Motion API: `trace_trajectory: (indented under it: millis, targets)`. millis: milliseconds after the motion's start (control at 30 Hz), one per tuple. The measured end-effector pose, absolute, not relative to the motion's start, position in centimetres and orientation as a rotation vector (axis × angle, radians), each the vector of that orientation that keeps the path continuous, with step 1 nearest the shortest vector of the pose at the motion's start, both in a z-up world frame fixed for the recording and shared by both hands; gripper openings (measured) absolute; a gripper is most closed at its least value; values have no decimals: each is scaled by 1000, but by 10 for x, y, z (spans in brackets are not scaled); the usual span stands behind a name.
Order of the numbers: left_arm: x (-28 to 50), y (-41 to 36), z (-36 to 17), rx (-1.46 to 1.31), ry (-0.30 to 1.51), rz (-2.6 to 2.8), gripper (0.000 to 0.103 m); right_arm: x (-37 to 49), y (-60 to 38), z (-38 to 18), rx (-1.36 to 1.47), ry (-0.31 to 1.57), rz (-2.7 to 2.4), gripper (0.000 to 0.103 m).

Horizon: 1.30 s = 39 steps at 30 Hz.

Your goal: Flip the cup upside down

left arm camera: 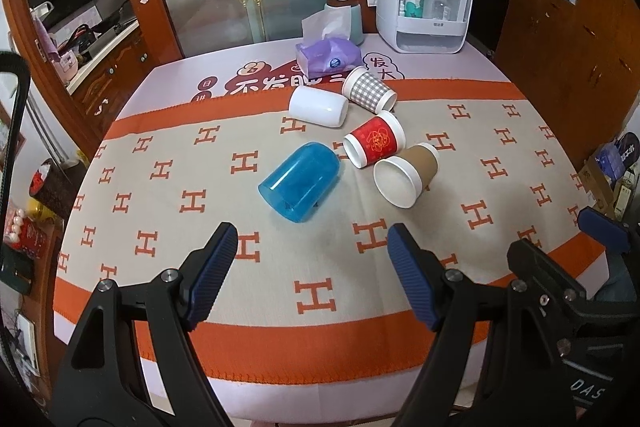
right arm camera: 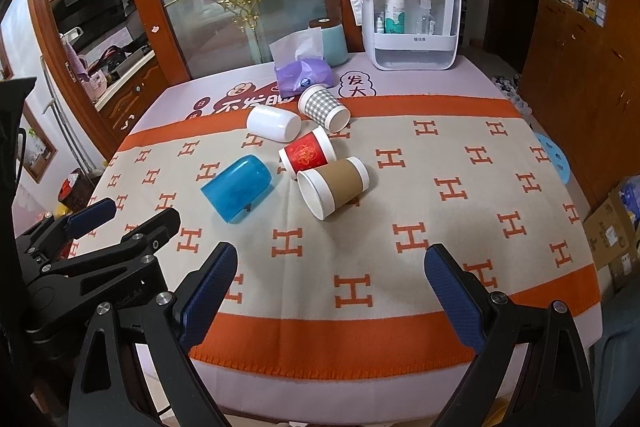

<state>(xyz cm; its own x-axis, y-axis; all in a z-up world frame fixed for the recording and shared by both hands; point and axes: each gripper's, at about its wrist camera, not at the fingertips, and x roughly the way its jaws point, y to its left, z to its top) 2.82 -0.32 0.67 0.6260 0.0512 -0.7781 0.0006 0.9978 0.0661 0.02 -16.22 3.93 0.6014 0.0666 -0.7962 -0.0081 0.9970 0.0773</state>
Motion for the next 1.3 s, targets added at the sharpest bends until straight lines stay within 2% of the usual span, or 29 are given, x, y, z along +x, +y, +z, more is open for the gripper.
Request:
trace_trajectory:
  millis: [233, 833, 1300]
  targets:
    - [48, 6, 7, 91, 903, 29, 75, 14, -162, 35, 89, 922, 13, 96]
    - [146, 43, -30, 220, 1113, -141, 75, 74, -147, -17, 175, 1000, -100, 96]
    - [257, 43, -120, 214, 1399, -376, 73, 128, -140, -97, 349, 1136, -154, 94]
